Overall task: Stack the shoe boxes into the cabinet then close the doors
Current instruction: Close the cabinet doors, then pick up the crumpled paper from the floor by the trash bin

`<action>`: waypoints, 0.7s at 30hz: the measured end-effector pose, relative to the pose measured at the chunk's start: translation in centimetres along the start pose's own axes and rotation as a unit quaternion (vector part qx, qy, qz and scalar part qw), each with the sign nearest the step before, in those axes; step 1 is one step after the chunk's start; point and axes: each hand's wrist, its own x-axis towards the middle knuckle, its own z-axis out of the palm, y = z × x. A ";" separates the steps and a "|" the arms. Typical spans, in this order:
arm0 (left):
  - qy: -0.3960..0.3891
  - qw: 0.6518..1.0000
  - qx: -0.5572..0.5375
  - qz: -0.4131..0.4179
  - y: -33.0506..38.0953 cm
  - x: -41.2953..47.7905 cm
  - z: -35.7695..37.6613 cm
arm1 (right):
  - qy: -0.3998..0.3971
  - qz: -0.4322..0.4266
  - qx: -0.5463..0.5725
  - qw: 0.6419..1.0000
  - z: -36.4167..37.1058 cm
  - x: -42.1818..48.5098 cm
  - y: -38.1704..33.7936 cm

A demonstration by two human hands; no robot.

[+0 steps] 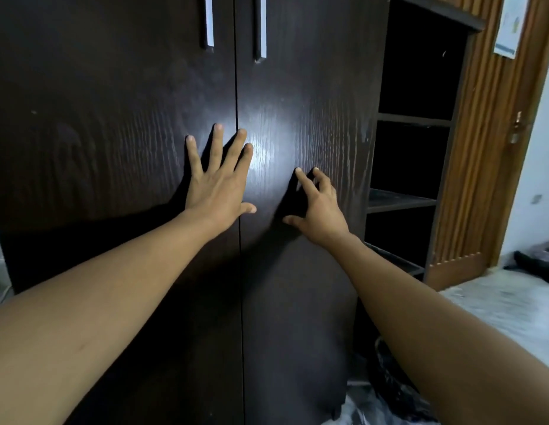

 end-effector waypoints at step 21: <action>-0.228 0.877 -0.350 0.238 25.2 -15.1 5.4 | -0.053 0.292 -0.018 0.955 -7.5 -31.8 19.4</action>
